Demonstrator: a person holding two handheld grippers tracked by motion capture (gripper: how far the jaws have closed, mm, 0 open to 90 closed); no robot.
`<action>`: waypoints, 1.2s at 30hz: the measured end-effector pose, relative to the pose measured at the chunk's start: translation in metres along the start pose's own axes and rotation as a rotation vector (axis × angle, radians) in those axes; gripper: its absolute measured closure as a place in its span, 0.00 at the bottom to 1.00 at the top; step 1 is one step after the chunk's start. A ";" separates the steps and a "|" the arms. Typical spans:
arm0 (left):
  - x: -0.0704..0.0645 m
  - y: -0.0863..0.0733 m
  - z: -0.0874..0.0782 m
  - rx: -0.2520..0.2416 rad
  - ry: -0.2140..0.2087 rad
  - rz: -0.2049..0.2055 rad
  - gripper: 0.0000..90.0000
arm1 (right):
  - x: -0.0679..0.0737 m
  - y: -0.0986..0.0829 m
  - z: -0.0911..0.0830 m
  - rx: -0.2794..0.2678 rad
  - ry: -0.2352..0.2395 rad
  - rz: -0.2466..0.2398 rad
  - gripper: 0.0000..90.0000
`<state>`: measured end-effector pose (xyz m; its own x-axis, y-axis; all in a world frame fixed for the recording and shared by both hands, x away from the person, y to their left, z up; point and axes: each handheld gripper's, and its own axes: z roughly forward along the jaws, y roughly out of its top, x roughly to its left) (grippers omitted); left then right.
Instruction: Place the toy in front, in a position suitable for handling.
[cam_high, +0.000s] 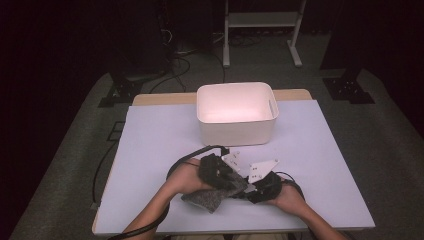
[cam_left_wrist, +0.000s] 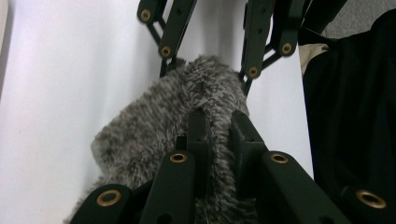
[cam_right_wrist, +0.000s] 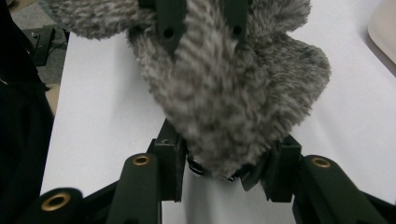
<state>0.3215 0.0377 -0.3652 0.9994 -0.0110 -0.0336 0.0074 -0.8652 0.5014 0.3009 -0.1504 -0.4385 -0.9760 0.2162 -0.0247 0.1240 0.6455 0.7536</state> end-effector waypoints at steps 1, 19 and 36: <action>0.000 -0.002 -0.001 -0.001 0.002 -0.007 0.90 | 0.000 0.000 0.000 0.000 0.000 -0.003 0.63; -0.006 0.016 0.006 0.044 0.056 0.039 0.90 | 0.002 0.003 0.003 0.003 -0.010 -0.023 0.63; -0.004 -0.053 -0.033 -0.008 0.102 -0.098 0.89 | -0.001 0.004 0.003 0.016 0.003 -0.014 0.63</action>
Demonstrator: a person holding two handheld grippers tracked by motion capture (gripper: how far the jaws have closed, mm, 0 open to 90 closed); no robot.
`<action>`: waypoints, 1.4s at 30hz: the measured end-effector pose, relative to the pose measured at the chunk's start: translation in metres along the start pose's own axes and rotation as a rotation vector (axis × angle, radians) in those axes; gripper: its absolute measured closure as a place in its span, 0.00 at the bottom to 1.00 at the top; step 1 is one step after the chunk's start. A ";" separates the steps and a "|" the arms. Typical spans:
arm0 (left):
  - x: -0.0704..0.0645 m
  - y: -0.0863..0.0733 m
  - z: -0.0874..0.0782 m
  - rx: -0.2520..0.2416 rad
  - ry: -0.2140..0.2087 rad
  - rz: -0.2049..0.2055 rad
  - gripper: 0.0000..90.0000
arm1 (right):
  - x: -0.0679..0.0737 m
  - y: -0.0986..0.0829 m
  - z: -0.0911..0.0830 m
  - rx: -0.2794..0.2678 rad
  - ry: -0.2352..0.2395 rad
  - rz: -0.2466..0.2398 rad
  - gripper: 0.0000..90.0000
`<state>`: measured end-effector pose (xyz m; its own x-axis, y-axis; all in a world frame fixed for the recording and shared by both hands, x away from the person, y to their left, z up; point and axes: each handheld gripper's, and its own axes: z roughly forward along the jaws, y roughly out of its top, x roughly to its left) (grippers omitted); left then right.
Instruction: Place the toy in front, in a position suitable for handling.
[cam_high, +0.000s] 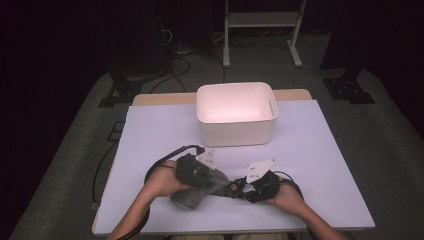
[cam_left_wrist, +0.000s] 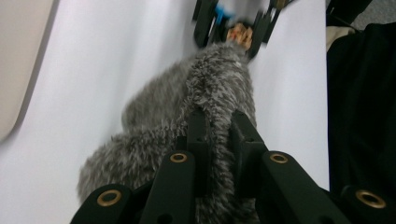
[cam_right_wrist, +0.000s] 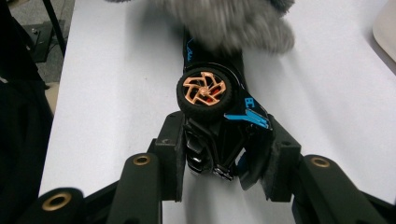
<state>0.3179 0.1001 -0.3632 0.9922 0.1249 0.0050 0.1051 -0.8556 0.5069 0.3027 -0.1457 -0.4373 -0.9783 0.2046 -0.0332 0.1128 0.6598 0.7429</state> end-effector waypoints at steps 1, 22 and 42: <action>0.001 -0.005 -0.003 -0.004 0.006 -0.013 0.89 | 0.000 0.000 0.000 0.001 0.003 0.000 0.63; 0.016 -0.042 -0.026 0.014 0.077 -0.108 0.89 | -0.009 -0.009 -0.017 0.044 0.021 0.001 0.64; 0.011 -0.005 -0.004 0.007 0.002 -0.018 0.88 | -0.010 -0.008 -0.015 0.039 0.019 -0.017 0.64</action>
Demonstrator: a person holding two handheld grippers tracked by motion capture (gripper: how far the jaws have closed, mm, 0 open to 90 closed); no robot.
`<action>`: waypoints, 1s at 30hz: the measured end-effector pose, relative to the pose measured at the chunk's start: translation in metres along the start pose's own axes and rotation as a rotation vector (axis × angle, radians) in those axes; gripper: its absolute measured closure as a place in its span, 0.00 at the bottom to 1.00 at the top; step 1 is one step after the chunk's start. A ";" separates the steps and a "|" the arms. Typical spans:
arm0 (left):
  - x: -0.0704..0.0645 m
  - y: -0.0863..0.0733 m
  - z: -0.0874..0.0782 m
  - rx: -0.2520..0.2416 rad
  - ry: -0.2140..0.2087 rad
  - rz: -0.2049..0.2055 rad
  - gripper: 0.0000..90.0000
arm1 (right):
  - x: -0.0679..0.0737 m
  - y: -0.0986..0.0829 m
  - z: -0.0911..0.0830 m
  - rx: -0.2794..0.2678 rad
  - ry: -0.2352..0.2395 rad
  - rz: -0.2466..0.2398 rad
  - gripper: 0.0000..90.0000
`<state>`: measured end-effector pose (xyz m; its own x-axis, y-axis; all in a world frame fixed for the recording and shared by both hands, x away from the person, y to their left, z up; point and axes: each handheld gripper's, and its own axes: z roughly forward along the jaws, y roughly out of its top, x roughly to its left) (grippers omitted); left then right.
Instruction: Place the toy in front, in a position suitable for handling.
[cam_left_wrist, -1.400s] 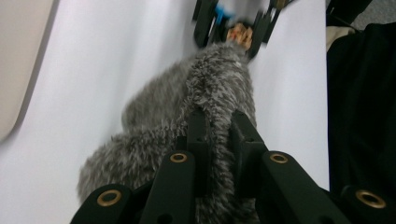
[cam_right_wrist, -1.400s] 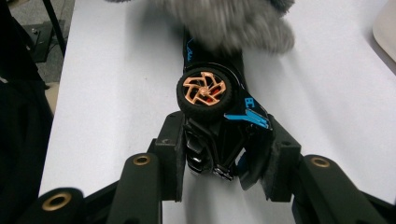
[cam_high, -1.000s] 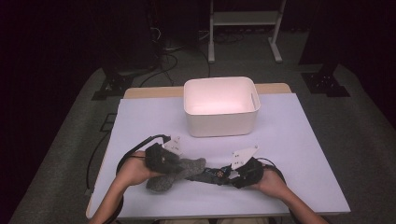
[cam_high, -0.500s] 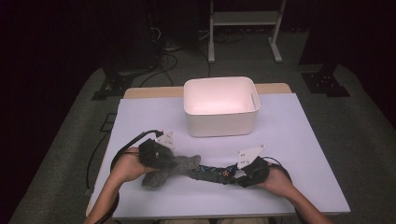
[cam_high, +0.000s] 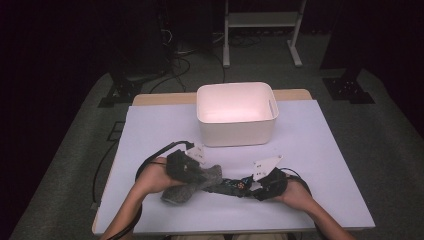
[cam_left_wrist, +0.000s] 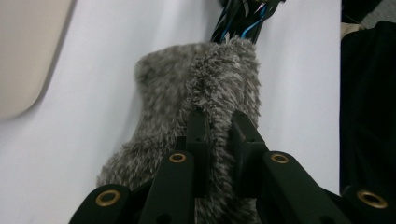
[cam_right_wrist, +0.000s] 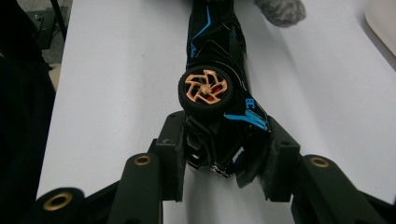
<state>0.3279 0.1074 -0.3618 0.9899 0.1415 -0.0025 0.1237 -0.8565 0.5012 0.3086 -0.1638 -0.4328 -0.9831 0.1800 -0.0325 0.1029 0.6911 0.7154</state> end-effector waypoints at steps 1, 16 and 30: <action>0.000 0.003 0.003 0.000 -0.008 0.002 0.88 | 0.000 0.000 0.000 0.000 0.000 0.001 0.64; 0.002 0.019 0.016 -0.020 -0.048 0.014 0.73 | -0.003 -0.001 0.002 -0.014 0.013 0.017 0.64; 0.010 -0.011 -0.009 -0.033 0.031 -0.051 0.92 | -0.002 0.000 0.003 -0.011 0.009 0.007 0.64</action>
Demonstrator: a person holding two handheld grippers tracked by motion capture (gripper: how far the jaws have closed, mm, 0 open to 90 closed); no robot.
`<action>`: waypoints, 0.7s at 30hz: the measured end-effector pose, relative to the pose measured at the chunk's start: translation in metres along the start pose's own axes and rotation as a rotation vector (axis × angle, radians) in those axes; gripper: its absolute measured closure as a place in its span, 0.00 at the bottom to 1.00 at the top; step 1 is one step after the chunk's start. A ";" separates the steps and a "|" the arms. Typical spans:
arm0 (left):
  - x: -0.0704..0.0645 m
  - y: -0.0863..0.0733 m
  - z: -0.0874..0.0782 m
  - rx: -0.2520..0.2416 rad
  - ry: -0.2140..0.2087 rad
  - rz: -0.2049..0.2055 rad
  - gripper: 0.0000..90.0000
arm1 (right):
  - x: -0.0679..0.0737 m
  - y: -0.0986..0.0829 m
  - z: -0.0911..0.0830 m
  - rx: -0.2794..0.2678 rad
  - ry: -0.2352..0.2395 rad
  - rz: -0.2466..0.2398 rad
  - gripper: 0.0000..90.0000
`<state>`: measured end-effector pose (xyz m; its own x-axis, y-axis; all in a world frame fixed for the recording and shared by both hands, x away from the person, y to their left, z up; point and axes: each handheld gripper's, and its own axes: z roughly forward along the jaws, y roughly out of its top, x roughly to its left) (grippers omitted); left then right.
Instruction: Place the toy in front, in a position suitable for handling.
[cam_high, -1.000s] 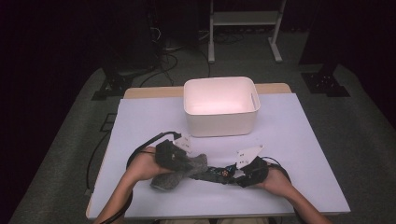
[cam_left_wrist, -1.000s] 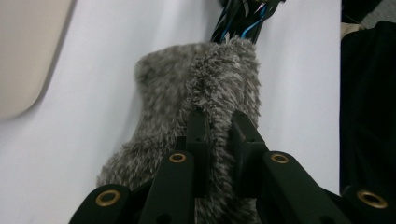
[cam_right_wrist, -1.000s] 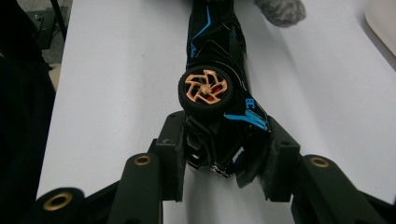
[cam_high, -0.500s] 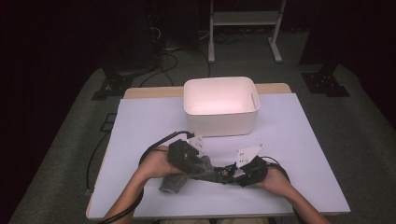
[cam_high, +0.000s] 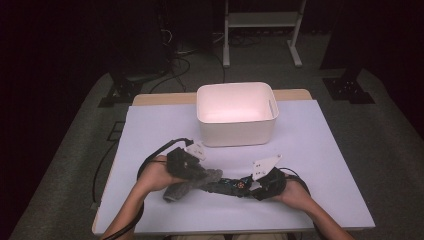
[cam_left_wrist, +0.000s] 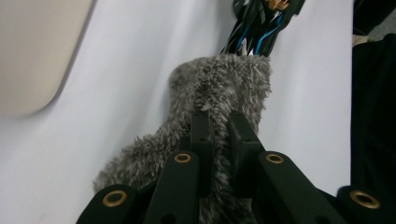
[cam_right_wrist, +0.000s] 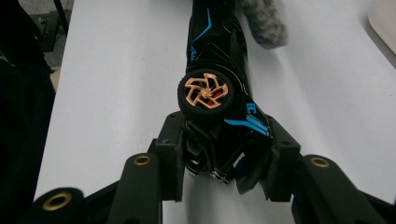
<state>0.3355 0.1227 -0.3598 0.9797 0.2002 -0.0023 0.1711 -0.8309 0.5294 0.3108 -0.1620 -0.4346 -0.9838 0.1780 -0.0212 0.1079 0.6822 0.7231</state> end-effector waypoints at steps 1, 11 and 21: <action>0.001 -0.002 -0.002 -0.007 0.000 -0.009 0.92 | 0.000 0.000 0.000 0.001 0.001 0.000 0.64; -0.016 0.035 0.020 -0.030 -0.084 0.097 0.92 | 0.003 0.006 0.005 0.010 -0.015 -0.017 0.64; -0.030 0.074 0.052 0.006 -0.110 0.178 0.92 | 0.005 0.010 0.011 -0.003 -0.018 -0.025 0.64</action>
<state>0.3237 0.0286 -0.3648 1.0000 -0.0072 -0.0019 -0.0051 -0.8513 0.5247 0.3089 -0.1469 -0.4353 -0.9834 0.1738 -0.0516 0.0830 0.6845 0.7243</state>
